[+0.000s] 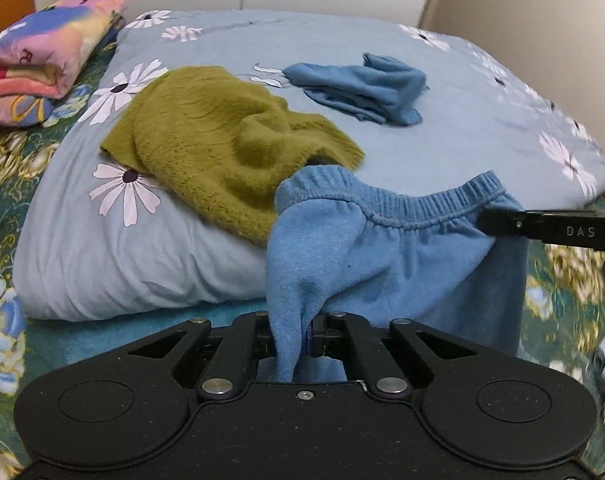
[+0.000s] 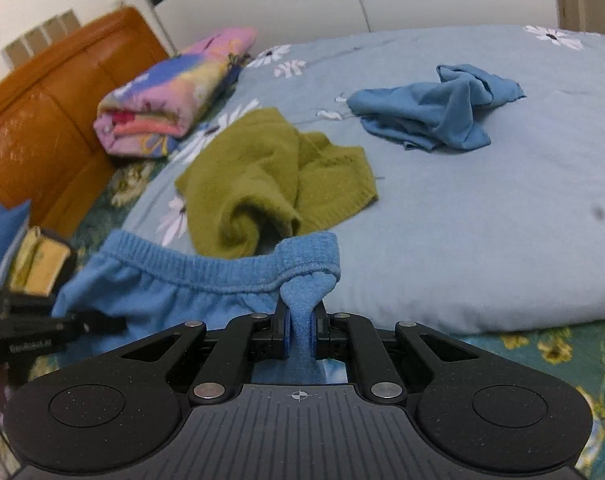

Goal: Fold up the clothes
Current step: 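Lift the pants by the waistband with both tools to hang them open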

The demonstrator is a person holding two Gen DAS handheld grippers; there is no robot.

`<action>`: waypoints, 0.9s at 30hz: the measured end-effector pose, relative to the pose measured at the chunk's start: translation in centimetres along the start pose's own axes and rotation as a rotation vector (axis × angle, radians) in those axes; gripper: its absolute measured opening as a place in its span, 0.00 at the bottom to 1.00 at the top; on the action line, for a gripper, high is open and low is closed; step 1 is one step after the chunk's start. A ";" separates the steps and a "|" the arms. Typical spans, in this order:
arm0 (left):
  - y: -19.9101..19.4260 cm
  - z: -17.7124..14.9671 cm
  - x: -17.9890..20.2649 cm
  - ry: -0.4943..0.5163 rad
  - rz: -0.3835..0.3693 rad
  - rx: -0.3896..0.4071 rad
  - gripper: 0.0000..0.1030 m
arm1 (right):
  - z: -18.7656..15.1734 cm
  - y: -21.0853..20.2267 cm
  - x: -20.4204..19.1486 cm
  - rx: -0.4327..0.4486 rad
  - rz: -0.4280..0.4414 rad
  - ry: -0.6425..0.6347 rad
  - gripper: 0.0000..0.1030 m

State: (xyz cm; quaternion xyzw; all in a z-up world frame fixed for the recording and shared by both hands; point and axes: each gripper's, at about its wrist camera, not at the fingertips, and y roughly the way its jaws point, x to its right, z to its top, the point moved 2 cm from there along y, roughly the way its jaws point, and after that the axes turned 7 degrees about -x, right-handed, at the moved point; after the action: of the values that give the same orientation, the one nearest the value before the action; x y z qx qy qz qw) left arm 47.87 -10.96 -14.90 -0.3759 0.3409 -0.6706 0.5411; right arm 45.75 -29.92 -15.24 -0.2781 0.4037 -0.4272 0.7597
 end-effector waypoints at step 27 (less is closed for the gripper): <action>-31.8 8.6 22.1 0.463 -0.429 0.599 0.03 | 6.6 -40.6 3.2 0.790 -0.211 -0.142 0.07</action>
State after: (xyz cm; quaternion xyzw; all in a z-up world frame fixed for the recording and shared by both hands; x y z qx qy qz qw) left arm 37.54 -27.26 19.76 -0.1044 0.1579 -0.9038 0.3837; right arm 35.08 -51.67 18.13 -0.0337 0.1244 -0.6046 0.7860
